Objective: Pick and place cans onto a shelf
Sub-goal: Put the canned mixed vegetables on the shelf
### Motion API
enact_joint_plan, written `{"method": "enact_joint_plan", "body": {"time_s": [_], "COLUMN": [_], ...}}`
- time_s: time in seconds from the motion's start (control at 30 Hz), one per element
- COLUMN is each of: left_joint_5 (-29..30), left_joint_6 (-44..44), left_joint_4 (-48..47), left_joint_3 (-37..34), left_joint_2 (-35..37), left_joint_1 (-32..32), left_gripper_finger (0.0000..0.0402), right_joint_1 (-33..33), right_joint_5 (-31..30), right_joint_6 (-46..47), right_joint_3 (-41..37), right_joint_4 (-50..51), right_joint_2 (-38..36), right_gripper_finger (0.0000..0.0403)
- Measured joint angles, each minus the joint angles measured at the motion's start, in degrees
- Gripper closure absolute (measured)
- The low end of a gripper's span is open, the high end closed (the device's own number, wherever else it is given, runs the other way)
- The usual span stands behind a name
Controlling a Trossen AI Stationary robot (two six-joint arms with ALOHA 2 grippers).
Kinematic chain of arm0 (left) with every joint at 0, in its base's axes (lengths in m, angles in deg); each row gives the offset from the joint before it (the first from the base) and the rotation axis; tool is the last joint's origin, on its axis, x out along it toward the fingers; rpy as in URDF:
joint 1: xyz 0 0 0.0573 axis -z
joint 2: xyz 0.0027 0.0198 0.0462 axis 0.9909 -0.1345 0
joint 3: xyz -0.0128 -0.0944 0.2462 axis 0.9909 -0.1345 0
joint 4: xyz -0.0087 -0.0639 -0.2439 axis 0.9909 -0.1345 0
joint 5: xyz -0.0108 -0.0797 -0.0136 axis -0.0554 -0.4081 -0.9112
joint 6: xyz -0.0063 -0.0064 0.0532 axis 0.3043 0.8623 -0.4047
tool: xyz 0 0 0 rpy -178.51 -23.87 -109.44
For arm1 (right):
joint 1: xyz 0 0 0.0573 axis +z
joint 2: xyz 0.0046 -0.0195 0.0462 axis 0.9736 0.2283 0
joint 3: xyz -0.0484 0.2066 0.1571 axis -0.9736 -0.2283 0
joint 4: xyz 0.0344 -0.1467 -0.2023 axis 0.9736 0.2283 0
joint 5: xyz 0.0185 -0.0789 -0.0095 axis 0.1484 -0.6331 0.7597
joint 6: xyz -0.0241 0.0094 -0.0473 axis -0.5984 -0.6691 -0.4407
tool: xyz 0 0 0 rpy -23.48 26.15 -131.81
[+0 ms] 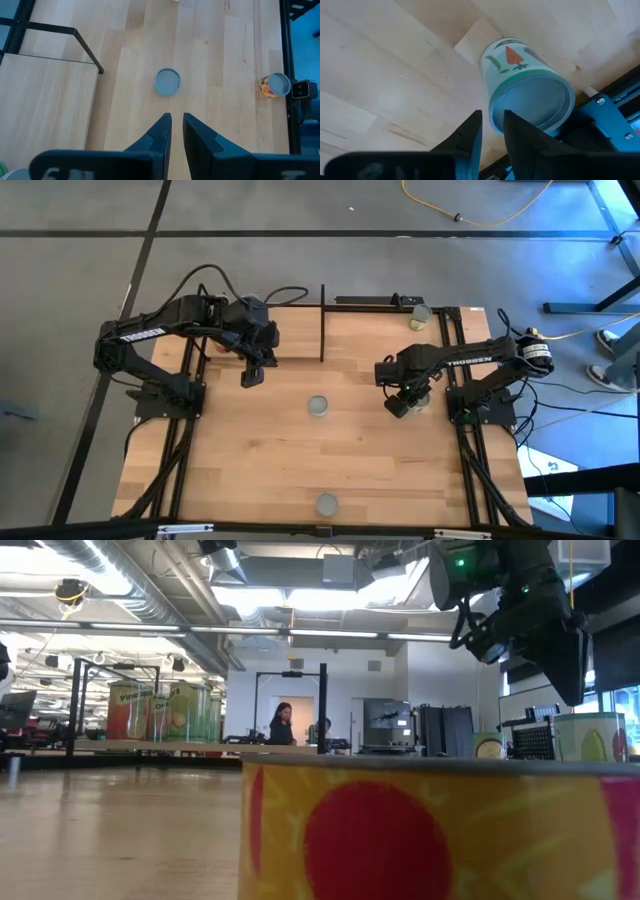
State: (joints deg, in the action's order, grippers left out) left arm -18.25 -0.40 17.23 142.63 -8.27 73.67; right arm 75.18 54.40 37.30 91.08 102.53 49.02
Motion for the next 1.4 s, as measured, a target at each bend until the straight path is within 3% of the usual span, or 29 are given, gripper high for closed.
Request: {"method": "enact_joint_plan", "body": {"time_s": [0.27, 0.47, 0.7, 0.83, 1.1, 1.4], "left_joint_5": [0.00, 0.00, 0.00, 0.01, 0.00, 0.00], "left_joint_6": [-0.01, -0.01, -0.01, -0.01, -0.01, 0.03], "left_joint_4": [-0.01, 0.00, 0.00, 0.01, 0.00, -0.02], "left_joint_3": [0.00, -0.02, -0.01, -0.01, -0.01, -0.01], "left_joint_2": [0.00, 0.00, 0.00, 0.00, 0.00, 0.00], "left_joint_1": [0.01, 0.00, 0.02, 0.02, 0.02, 0.02], "left_gripper_finger": [0.0360, 0.0360, 0.0360, 0.0360, 0.0360, 0.0360], "right_joint_1": [-0.03, -0.02, 0.05, 0.47, 2.10, 2.31], "right_joint_5": [1.79, 1.11, -0.62, -1.57, -4.95, -9.11], "right_joint_6": [0.11, -1.81, -4.91, -6.62, -9.59, -12.42], "right_joint_3": [-6.87, -7.64, -7.57, -7.09, 3.31, 22.32], "right_joint_4": [-3.81, -3.67, -4.21, -3.94, -0.27, 6.69], "right_joint_2": [-0.24, -0.18, -0.14, -0.08, 0.20, 0.17], "right_gripper_finger": [0.0321, 0.0321, 0.0389, 0.0394, 0.0397, 0.0397]}}
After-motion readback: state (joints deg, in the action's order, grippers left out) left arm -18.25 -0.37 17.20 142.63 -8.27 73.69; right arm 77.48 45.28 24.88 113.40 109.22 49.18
